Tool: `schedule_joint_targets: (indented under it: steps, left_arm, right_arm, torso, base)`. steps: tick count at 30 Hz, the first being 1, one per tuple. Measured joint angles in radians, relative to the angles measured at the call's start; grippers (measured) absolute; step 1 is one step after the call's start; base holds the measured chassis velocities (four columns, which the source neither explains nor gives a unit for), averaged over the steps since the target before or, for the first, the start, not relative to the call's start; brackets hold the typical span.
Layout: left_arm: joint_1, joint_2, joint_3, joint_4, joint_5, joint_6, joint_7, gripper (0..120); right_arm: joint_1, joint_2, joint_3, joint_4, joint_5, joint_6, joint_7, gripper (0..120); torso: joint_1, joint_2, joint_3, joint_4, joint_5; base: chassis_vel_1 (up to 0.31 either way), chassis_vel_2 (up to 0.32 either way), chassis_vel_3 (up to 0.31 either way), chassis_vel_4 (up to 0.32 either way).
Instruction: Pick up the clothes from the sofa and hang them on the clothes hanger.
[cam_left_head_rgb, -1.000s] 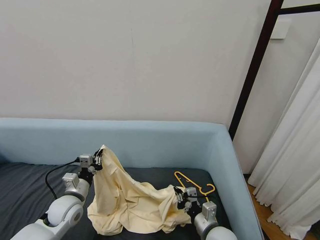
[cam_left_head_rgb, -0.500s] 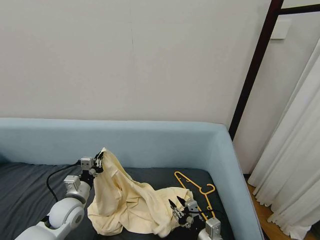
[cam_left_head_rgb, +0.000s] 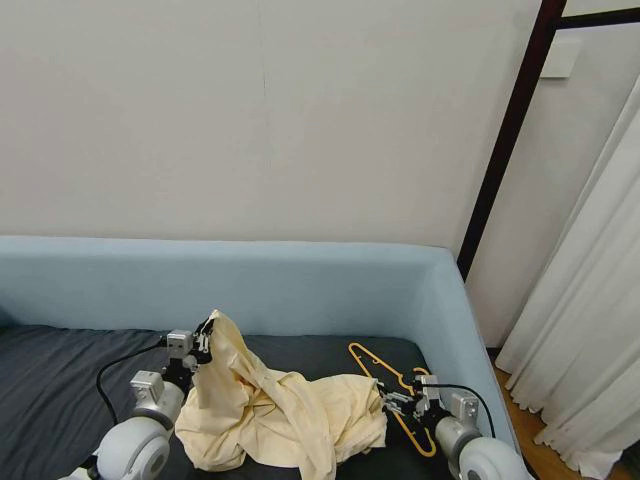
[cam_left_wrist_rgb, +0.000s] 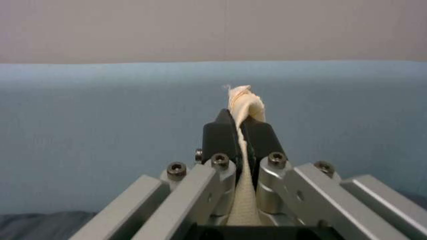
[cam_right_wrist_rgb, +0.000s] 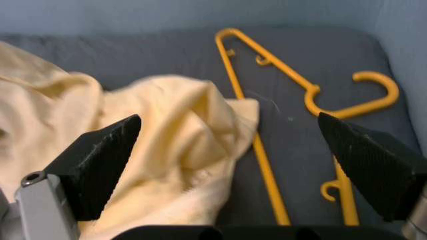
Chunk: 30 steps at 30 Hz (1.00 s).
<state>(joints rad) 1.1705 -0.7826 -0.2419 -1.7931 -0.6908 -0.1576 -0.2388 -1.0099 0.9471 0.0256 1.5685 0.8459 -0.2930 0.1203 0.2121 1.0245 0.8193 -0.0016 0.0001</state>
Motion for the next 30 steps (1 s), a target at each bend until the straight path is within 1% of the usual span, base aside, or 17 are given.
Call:
schedule_joint_targets:
  steps: [3,4,8,9,12,19,21,23,24,27,28,29,30]
  left_arm:
    - [0.038,0.017,-0.028,-0.018,0.011,-0.010,0.018,0]
    - [0.038,0.017,-0.028,-0.018,0.011,-0.010,0.018,0]
    - [0.081,0.032,-0.055,-0.045,0.021,-0.018,0.030,0]
    - [0.081,0.032,-0.055,-0.045,0.021,-0.018,0.030,0]
    - [0.099,0.034,-0.066,-0.058,0.021,-0.019,0.032,0]
    - [0.108,0.029,-0.069,-0.067,0.023,-0.020,0.032,0]
    - [0.106,0.026,-0.068,-0.067,0.023,-0.020,0.032,0]
    - [0.103,0.023,-0.066,-0.067,0.023,-0.021,0.033,0]
    - [0.103,0.023,-0.066,-0.067,0.023,-0.021,0.033,0]
    - [0.095,0.024,-0.062,-0.062,0.021,-0.021,0.035,0]
    - [0.095,0.024,-0.062,-0.062,0.021,-0.021,0.035,0]
    - [0.092,0.025,-0.061,-0.060,0.020,-0.021,0.035,0]
    - [0.091,0.026,-0.060,-0.060,0.019,-0.021,0.035,0]
  right_arm:
    - [0.067,0.033,-0.039,-0.156,-0.053,0.001,-0.053,100]
    - [0.067,0.033,-0.039,-0.156,-0.053,0.001,-0.053,100]
    - [0.157,0.085,-0.068,-0.336,-0.100,0.035,-0.100,100]
    - [0.157,0.085,-0.068,-0.336,-0.100,0.035,-0.100,100]
    - [0.214,0.116,-0.068,-0.433,-0.105,0.048,-0.123,100]
    - [0.269,0.131,-0.083,-0.509,-0.106,0.047,-0.142,100]
    - [0.278,0.131,-0.090,-0.530,-0.109,0.046,-0.150,94]
    - [0.286,0.134,-0.093,-0.556,-0.113,0.045,-0.158,90]
    - [0.286,0.134,-0.093,-0.556,-0.113,0.045,-0.158,90]
    - [0.296,0.141,-0.094,-0.597,-0.119,0.045,-0.169,75]
    - [0.296,0.141,-0.094,-0.597,-0.119,0.045,-0.169,75]
    - [0.298,0.143,-0.095,-0.611,-0.120,0.045,-0.171,70]
    - [0.299,0.144,-0.096,-0.616,-0.122,0.045,-0.173,69]
  torso:
    - [0.000,0.000,0.000,0.0001,-0.0001]
    - [0.000,0.000,0.000,0.0001,-0.0001]
    - [0.000,0.000,0.000,0.0000,-0.0001]
    - [0.000,0.000,0.000,0.0000,-0.0001]
    - [0.000,0.000,0.000,0.0002,-0.0001]
    - [0.000,0.000,0.000,0.0001,-0.0003]
    - [0.000,0.000,0.000,0.0000,-0.0002]
    - [0.000,0.000,0.000,-0.0001,-0.0002]
    - [0.000,0.000,0.000,-0.0001,-0.0002]
    - [0.000,0.000,0.000,0.0000,-0.0002]
    - [0.000,0.000,0.000,0.0000,-0.0002]
    - [0.000,0.000,0.000,0.0000,-0.0002]
    - [0.000,0.000,0.000,0.0000,-0.0002]
  base:
    - [0.000,0.000,0.000,0.000]
    - [0.000,0.000,0.000,0.000]
    - [0.000,0.000,0.000,0.000]
    - [0.000,0.000,0.000,0.000]
    - [0.000,0.000,0.000,0.000]
    - [0.000,0.000,0.000,0.000]
    - [0.000,0.000,0.000,0.000]
    - [0.000,0.000,0.000,0.000]
    - [0.000,0.000,0.000,0.000]
    - [0.000,0.000,0.000,0.000]
    - [0.000,0.000,0.000,0.000]
    - [0.000,0.000,0.000,0.000]
    - [0.000,0.000,0.000,0.000]
